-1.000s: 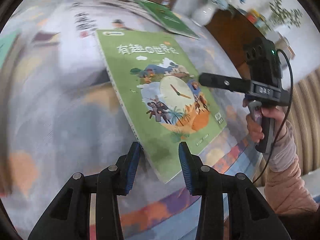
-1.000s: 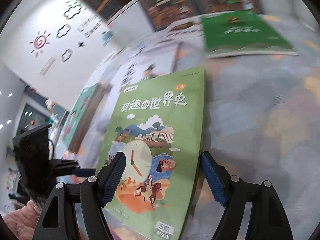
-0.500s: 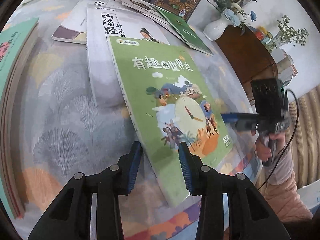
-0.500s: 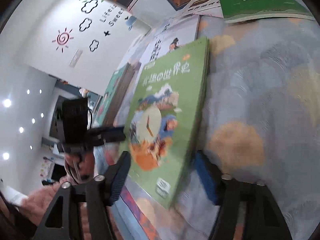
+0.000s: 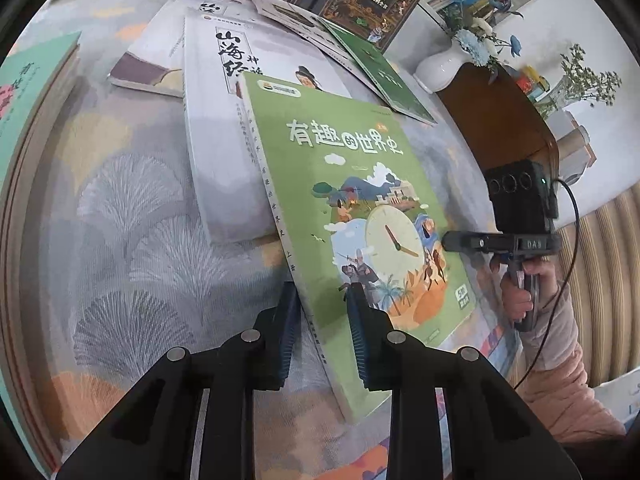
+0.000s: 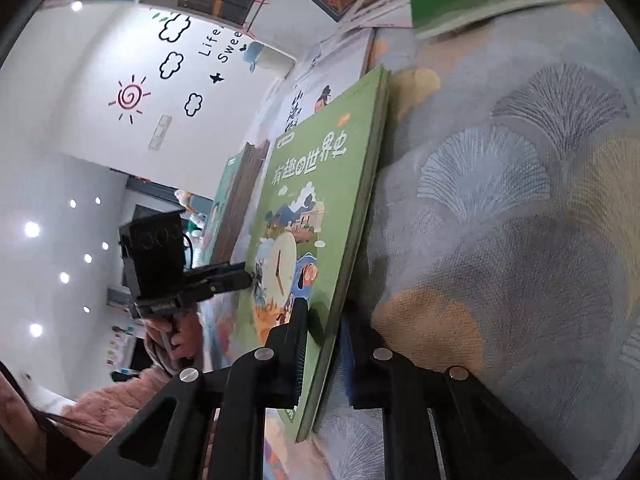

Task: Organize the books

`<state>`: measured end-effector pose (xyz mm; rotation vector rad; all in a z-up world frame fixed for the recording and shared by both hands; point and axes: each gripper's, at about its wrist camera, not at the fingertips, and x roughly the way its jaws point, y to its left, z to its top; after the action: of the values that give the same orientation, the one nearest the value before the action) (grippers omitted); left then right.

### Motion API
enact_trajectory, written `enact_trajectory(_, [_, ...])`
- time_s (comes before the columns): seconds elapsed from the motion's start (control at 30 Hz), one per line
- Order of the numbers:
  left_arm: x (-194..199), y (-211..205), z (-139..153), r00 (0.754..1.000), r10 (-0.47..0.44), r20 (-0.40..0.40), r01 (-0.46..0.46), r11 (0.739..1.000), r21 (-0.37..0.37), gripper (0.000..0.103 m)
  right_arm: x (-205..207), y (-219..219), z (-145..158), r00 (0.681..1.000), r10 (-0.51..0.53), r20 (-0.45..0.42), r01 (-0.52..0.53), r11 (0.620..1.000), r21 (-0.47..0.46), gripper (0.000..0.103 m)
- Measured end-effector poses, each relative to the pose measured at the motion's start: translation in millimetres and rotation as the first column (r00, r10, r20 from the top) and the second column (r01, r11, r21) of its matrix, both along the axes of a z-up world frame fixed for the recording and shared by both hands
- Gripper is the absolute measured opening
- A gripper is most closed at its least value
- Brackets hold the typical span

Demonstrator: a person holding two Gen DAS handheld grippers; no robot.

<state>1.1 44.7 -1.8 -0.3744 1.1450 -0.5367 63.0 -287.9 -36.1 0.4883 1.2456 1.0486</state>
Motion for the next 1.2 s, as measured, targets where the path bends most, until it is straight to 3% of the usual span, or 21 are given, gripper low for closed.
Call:
enact_trajectory(0.33, [-11.1, -12.2, 5.7, 0.987, 0.053, 0.153, -0.067, 0.993, 0.092, 0.03, -15.7, -8.0, 6.6, 0.993, -0.036, 0.112, 0.038, 0.999, -0.012, 0.012])
enact_trajectory(0.5, [-8.0, -6.2, 3.6, 0.987, 0.069, 0.146, -0.078, 0.996, 0.053, 0.029, -24.2, -3.9, 11.6, 0.984, -0.05, 0.168, 0.055, 0.998, -0.022, 0.013])
enact_trajectory(0.9, [-8.2, -9.1, 3.0, 0.984, 0.08, 0.158, -0.09, 0.994, 0.059, 0.029, -26.6, -1.1, 13.4, 0.981, -0.061, 0.185, 0.068, 0.997, -0.031, 0.014])
enact_trajectory(1.2, [-11.5, -8.5, 2.2, 0.979, 0.118, 0.167, -0.127, 0.991, 0.044, 0.029, -39.5, 9.5, 23.2, 0.963, -0.15, 0.222, 0.176, 0.98, -0.098, 0.022])
